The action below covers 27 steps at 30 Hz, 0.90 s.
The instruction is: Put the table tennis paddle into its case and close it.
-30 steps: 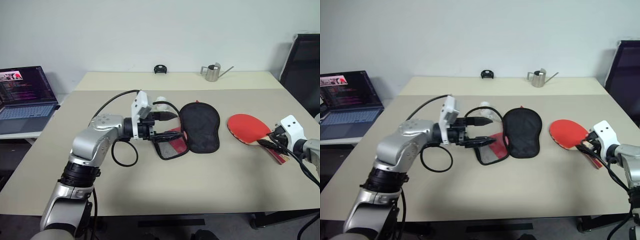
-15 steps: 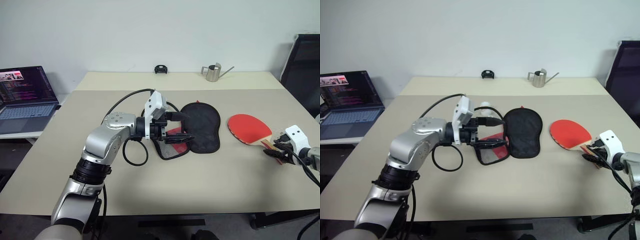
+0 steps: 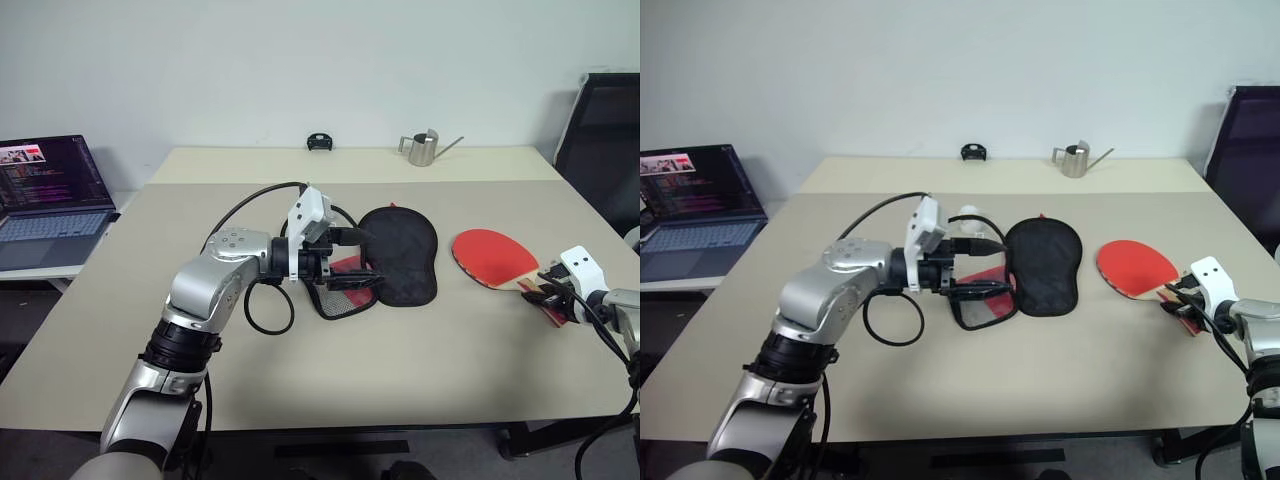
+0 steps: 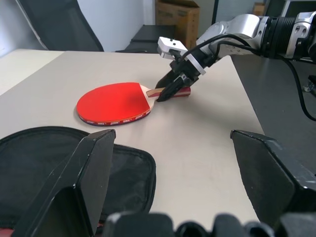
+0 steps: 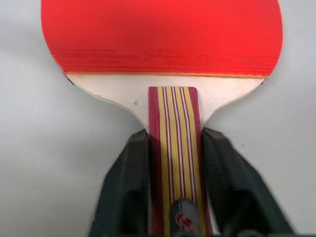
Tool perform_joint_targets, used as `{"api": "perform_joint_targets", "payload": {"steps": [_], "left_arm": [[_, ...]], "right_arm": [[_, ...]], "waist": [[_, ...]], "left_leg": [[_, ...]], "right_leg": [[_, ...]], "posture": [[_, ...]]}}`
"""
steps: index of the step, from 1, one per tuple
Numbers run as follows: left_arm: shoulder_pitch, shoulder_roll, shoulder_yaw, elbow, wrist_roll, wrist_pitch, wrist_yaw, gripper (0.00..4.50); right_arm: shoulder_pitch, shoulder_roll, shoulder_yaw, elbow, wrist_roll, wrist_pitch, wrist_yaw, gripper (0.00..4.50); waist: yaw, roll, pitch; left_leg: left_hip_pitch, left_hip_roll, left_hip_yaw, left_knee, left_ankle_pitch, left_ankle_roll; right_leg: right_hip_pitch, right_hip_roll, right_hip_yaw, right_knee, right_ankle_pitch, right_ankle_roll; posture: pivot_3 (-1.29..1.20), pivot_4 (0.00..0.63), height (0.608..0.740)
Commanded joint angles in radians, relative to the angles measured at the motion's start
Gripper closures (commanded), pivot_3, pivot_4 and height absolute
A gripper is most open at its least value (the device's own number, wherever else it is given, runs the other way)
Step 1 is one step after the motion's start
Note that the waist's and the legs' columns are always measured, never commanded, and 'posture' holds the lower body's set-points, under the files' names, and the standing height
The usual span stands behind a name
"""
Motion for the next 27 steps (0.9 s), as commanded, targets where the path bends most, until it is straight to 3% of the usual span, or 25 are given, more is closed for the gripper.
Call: {"api": "perform_joint_targets", "payload": {"steps": [1,10,16,21,27], "left_arm": [[0.012,0.029,0.047,-0.025,-0.001,-0.007,0.018,0.42],[0.094,0.117,0.174,-0.036,-0.028,-0.004,0.052,0.42],[0.143,0.162,0.223,-0.07,-0.044,0.009,0.062,0.42],[0.176,0.188,0.239,-0.093,-0.059,0.012,0.067,0.42],[0.21,0.191,0.241,-0.156,-0.078,0.037,0.084,0.42]], "right_arm": [[0.003,0.017,-0.004,0.007,-0.019,0.005,-0.065,3.44],[-0.013,0.021,-0.132,-0.12,0.059,0.116,-0.194,3.44],[-0.02,0.068,-0.168,-0.404,0.111,0.286,-0.278,3.44],[-0.049,0.159,-0.171,-0.611,0.14,0.433,-0.382,3.44],[-0.092,0.382,-0.127,-0.802,0.158,0.612,-0.547,3.44]], "waist": [[0.0,-0.001,0.001],[0.003,0.001,0.002],[0.001,0.002,0.002],[0.005,0.002,0.002],[0.006,0.002,0.002]], "left_leg": [[0.003,0.0,0.0,0.0,-0.001,0.002],[0.006,0.0,0.0,-0.001,-0.002,0.003],[-0.012,0.0,0.0,-0.001,0.001,-0.001],[-0.014,0.0,0.0,-0.002,0.001,-0.001],[-0.014,0.0,-0.001,-0.002,0.001,-0.001]], "right_leg": [[0.003,0.0,0.0,0.0,0.0,0.0],[0.005,0.0,0.001,0.001,0.001,0.0],[-0.014,0.0,0.0,0.002,0.0,0.0],[-0.015,0.0,0.0,0.0,0.0,0.0],[-0.015,0.0,-0.001,0.0,0.0,0.0]], "posture": [[0.0,0.15,0.74],[0.0,0.15,0.74],[0.0,0.15,0.74],[0.0,0.15,0.74],[0.0,0.15,0.74]]}}
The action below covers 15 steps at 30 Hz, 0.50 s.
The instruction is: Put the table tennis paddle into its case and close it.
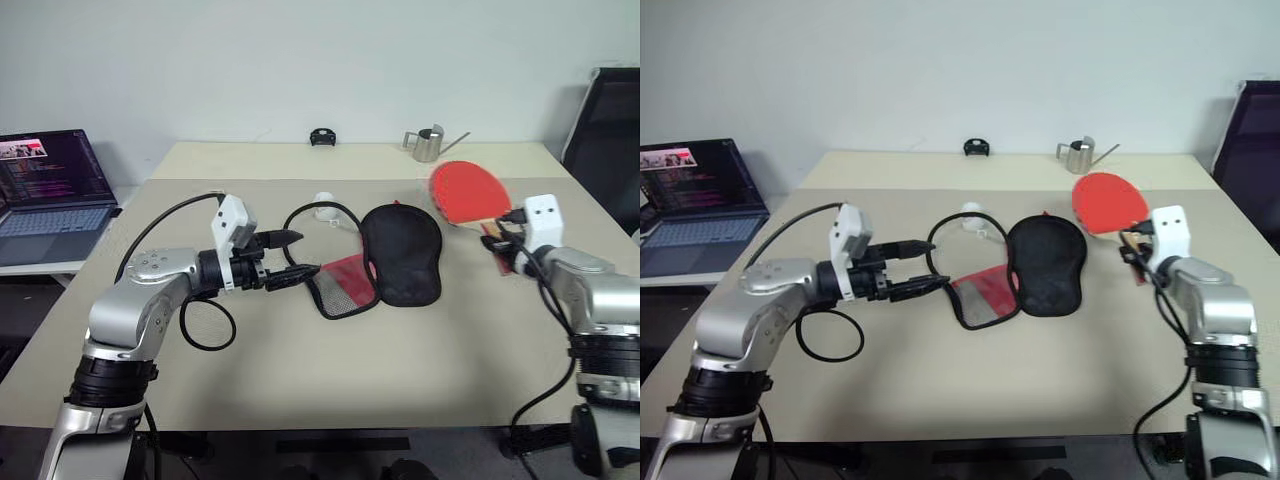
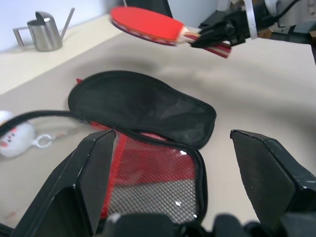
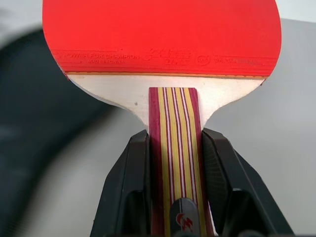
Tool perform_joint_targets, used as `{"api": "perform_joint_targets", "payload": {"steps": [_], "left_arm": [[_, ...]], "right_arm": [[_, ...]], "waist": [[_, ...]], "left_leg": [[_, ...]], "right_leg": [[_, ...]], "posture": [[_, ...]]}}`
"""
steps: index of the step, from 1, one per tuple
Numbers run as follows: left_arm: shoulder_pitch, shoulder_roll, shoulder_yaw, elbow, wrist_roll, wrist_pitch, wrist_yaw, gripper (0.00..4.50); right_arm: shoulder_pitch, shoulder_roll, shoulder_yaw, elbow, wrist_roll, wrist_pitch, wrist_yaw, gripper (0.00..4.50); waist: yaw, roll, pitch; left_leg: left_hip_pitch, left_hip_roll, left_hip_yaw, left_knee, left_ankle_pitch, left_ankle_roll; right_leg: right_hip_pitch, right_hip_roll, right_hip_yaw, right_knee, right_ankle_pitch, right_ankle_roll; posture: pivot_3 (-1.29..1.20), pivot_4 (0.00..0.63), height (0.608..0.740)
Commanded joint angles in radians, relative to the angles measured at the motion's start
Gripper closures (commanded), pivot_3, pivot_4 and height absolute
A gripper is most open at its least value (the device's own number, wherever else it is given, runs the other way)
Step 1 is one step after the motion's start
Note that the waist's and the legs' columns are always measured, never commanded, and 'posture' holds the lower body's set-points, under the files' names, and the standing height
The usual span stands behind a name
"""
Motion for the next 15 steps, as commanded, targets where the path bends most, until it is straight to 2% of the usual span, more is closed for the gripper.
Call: {"api": "perform_joint_targets", "payload": {"steps": [1,10,15], "left_arm": [[-0.002,0.006,0.023,-0.067,-0.031,0.011,0.018,0.42],[0.005,0.004,0.017,-0.097,-0.043,0.014,0.034,0.42],[-0.015,0.004,0.023,-0.082,-0.035,-0.002,0.049,0.42]], "right_arm": [[-0.048,0.082,0.008,-0.11,0.013,0.061,-0.091,3.44],[-0.057,0.303,0.073,-0.092,-0.01,0.069,-0.246,3.44],[-0.05,0.353,0.118,-0.051,-0.034,0.035,-0.27,3.44]], "waist": [[0.0,0.0,0.0],[-0.001,0.0,0.0],[-0.002,0.0,0.0]], "left_leg": [[0.0,0.0,0.0,0.0,0.0,0.0],[0.0,0.0,0.0,0.0,0.0,0.0],[0.0,0.0,0.0,0.0,0.0,0.0]], "right_leg": [[0.0,0.0,0.0,0.0,0.0,0.0],[-0.001,0.0,0.0,0.0,0.0,0.0],[-0.001,0.0,0.0,0.0,0.0,0.0]], "posture": [[0.0,0.15,0.74],[0.0,0.15,0.74],[0.0,0.15,0.74]]}}
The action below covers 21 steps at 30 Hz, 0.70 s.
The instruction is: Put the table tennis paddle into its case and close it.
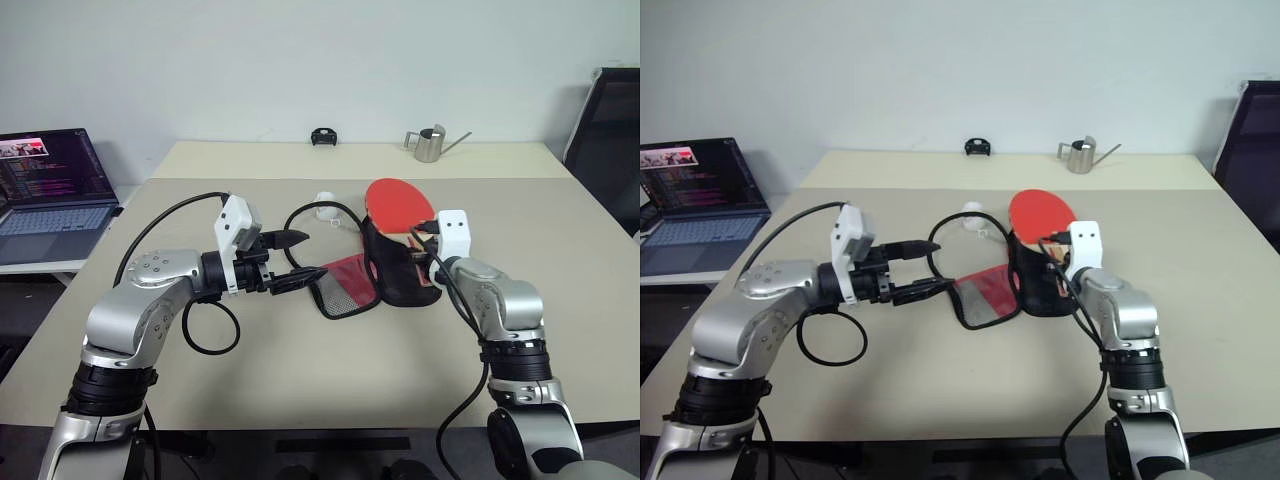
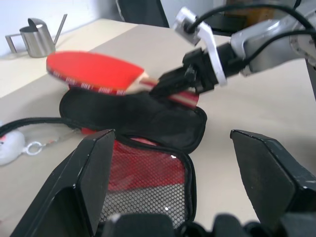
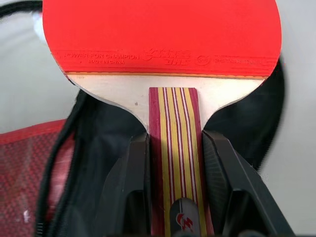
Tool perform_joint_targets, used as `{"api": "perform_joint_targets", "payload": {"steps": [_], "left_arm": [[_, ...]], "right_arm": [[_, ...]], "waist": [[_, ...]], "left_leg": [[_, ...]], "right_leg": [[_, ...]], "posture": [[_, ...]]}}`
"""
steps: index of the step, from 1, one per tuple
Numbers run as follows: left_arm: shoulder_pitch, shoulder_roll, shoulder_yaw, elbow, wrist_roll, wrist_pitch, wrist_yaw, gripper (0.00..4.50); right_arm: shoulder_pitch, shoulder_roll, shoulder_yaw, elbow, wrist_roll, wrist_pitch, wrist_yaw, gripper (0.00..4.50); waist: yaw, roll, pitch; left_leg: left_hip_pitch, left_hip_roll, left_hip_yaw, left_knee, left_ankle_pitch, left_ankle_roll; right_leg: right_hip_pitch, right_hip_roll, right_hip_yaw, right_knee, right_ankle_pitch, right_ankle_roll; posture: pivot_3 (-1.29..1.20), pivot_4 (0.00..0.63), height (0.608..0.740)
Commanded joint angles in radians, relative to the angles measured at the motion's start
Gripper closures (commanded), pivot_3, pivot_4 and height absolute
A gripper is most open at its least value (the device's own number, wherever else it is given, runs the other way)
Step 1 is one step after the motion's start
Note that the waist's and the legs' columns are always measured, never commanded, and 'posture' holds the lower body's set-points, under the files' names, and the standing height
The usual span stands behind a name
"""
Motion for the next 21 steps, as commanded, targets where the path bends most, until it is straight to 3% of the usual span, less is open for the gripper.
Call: {"api": "perform_joint_targets", "payload": {"steps": [1,8,21], "left_arm": [[-0.032,0.005,0.022,-0.013,-0.005,-0.02,0.011,0.42],[-0.03,0.006,0.021,-0.01,-0.004,-0.03,0.011,0.42],[-0.036,-0.007,0.005,0.015,0.003,-0.057,0.006,0.42]], "right_arm": [[-0.023,0.011,0.017,0.007,-0.019,-0.062,-0.013,3.44],[-0.017,0.005,0.043,0.076,-0.053,-0.112,-0.013,3.44],[0.054,-0.014,0.061,-0.006,-0.082,-0.051,-0.023,3.44]], "waist": [[0.0,0.0,0.0],[-0.001,0.0,0.0],[0.0,0.0,0.0]], "left_leg": [[0.0,0.0,0.0,0.0,0.0,0.0],[0.0,0.0,0.0,0.0,0.0,0.0],[0.0,0.0,0.0,0.0,0.0,0.0]], "right_leg": [[0.0,0.0,0.0,0.0,0.0,0.0],[0.0,0.0,0.0,0.0,0.0,0.0],[0.0,0.0,0.0,0.0,0.0,0.0]], "posture": [[0.0,0.15,0.74],[0.0,0.15,0.74],[0.0,0.15,0.74]]}}
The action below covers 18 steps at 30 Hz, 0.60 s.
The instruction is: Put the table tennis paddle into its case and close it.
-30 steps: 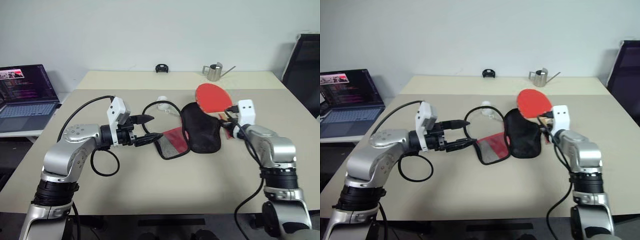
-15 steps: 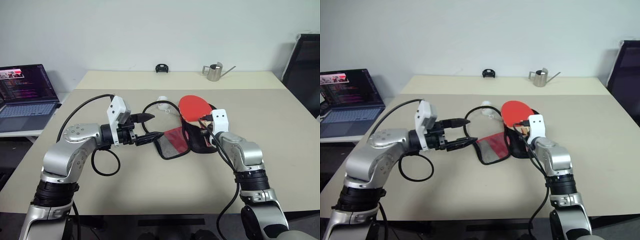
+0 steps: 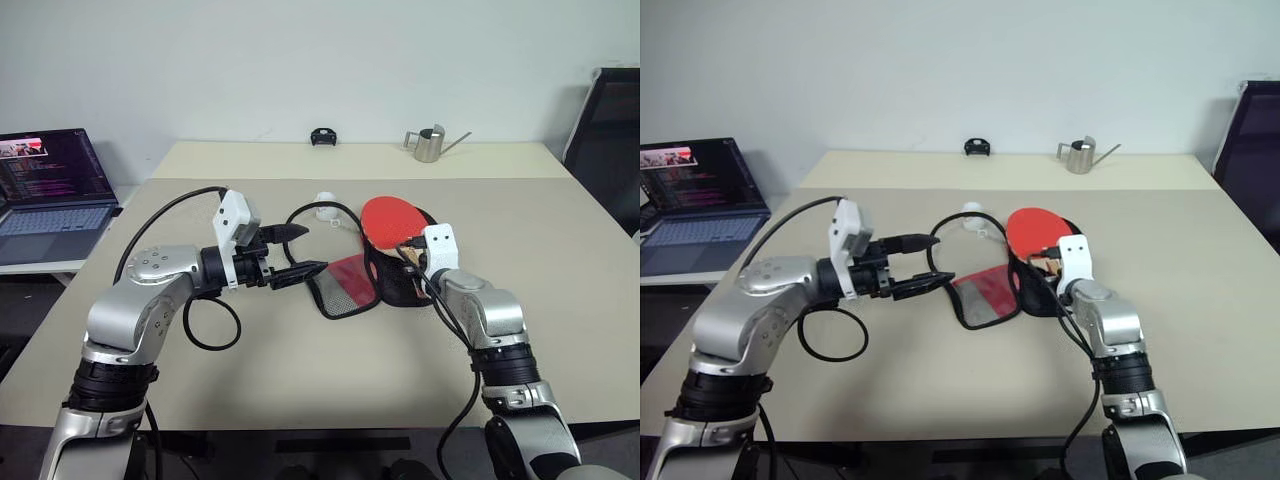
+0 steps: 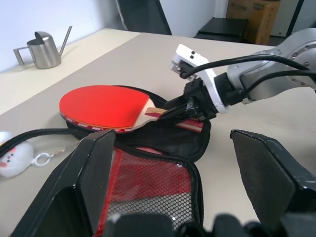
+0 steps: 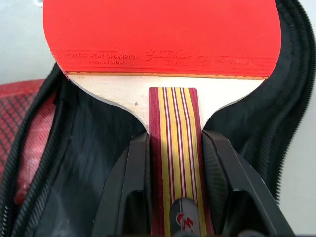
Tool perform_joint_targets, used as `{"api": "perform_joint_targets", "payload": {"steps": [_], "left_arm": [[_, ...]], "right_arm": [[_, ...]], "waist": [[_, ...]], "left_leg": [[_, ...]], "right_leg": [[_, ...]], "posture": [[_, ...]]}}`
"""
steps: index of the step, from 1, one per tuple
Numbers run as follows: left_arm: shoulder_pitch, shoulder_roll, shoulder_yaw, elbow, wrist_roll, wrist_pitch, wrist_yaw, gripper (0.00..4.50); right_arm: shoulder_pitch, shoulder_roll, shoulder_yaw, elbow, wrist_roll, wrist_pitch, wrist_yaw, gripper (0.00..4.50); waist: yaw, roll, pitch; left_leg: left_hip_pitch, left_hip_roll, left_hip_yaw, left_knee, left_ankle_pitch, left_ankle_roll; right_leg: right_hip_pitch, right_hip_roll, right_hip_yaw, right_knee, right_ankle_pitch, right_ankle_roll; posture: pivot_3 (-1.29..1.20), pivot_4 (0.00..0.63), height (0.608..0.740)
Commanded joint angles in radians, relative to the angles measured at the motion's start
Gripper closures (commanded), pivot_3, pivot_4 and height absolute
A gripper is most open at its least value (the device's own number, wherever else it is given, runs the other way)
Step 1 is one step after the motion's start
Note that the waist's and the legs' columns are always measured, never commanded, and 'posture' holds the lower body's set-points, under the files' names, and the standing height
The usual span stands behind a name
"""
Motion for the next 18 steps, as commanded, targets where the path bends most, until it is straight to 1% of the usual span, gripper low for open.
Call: {"api": "perform_joint_targets", "payload": {"steps": [1,9,13,15,17,18], "left_arm": [[-0.02,-0.005,0.006,-0.008,0.001,-0.03,-0.002,0.42],[-0.025,-0.016,-0.002,0.006,0.007,-0.043,-0.006,0.42],[-0.025,-0.02,-0.003,0.006,0.01,-0.042,-0.005,0.42],[-0.023,-0.019,-0.002,0.005,0.012,-0.042,-0.005,0.42],[-0.021,-0.018,0.0,0.005,0.013,-0.042,-0.004,0.42],[-0.02,-0.017,0.001,0.003,0.013,-0.042,-0.004,0.42]], "right_arm": [[0.022,-0.012,0.007,-0.076,-0.011,0.024,-0.006,3.44],[0.037,-0.012,0.016,-0.092,-0.023,0.044,-0.005,3.44],[0.04,0.008,-0.006,-0.087,-0.011,0.046,-0.017,3.44],[0.038,0.011,-0.014,-0.08,-0.016,0.044,-0.03,2.73],[0.034,0.015,-0.017,-0.073,-0.024,0.038,-0.045,2.22],[0.032,0.016,-0.014,-0.071,-0.029,0.037,-0.052,1.8]], "waist": [[0.0,0.0,0.0],[0.001,0.0,0.0],[0.001,0.0,0.0],[0.001,0.0,0.0],[0.001,0.0,0.0],[0.0,0.0,0.0]], "left_leg": [[0.0,0.0,0.0,0.0,0.0,0.0],[0.0,0.0,0.0,0.0,0.0,0.0],[0.0,0.0,0.0,0.0,0.0,0.0],[0.0,0.0,0.0,0.0,0.0,0.0],[0.0,0.0,0.0,0.0,0.0,0.0],[0.0,0.0,0.0,0.0,0.0,0.0]], "right_leg": [[0.0,0.0,0.0,0.0,0.0,0.0],[0.0,0.0,0.0,0.0,0.0,0.0],[0.0,0.0,0.0,0.0,0.0,0.0],[0.0,0.0,0.0,0.0,0.0,0.0],[0.0,0.0,0.0,0.0,0.0,0.0],[0.0,0.0,0.0,0.0,0.0,0.0]], "posture": [[0.0,0.15,0.74],[0.0,0.15,0.74],[0.0,0.15,0.74],[0.0,0.15,0.74],[0.0,0.15,0.74],[0.0,0.15,0.74]]}}
